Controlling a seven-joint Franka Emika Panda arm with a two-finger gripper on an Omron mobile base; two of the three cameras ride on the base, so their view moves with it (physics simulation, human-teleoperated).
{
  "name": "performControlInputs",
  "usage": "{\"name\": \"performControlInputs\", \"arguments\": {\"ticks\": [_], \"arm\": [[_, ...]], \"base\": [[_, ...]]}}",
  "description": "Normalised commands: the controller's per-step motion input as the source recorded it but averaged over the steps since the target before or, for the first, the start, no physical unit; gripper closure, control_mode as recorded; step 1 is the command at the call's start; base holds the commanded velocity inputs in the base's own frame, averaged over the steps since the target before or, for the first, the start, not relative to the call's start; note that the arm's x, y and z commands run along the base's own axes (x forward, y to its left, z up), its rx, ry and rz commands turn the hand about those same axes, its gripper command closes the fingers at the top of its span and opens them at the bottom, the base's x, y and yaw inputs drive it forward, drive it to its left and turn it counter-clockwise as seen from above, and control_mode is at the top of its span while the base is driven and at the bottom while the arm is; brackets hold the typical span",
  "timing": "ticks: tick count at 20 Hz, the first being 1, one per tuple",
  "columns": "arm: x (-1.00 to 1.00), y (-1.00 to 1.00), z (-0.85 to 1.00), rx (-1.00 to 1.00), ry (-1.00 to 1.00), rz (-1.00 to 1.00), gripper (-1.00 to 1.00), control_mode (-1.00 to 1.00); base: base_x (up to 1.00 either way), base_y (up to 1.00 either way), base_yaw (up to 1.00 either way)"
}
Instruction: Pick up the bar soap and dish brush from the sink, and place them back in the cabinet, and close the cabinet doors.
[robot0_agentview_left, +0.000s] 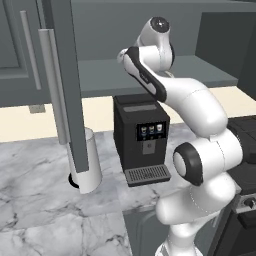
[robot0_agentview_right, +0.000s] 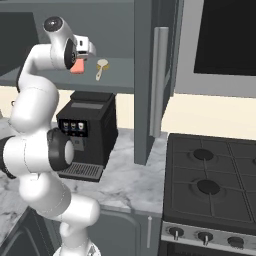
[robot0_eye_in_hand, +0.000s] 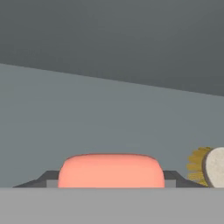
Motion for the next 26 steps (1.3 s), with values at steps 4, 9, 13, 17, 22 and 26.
{"name": "performControlInputs", "arguments": {"ticks": [4,9,13,17,22,26], "arm": [[0.21,0.00,-0.31,0.00,0.00,0.01,1.00,-1.00],[0.15,0.00,-0.27,0.00,0.00,0.01,1.00,-1.00],[0.16,0.00,-0.32,0.00,0.00,0.00,1.00,-1.00],[0.09,0.00,-0.34,0.00,0.00,0.00,1.00,-1.00],[0.03,0.00,-0.13,0.00,0.00,0.00,1.00,-1.00],[0.00,0.00,0.00,0.00,0.00,0.00,1.00,-1.00]], "base": [[0.00,0.00,0.00],[0.00,0.00,0.00],[0.00,0.00,0.00],[0.00,0.00,0.00],[0.00,0.00,0.00],[0.00,0.00,0.00]]}}
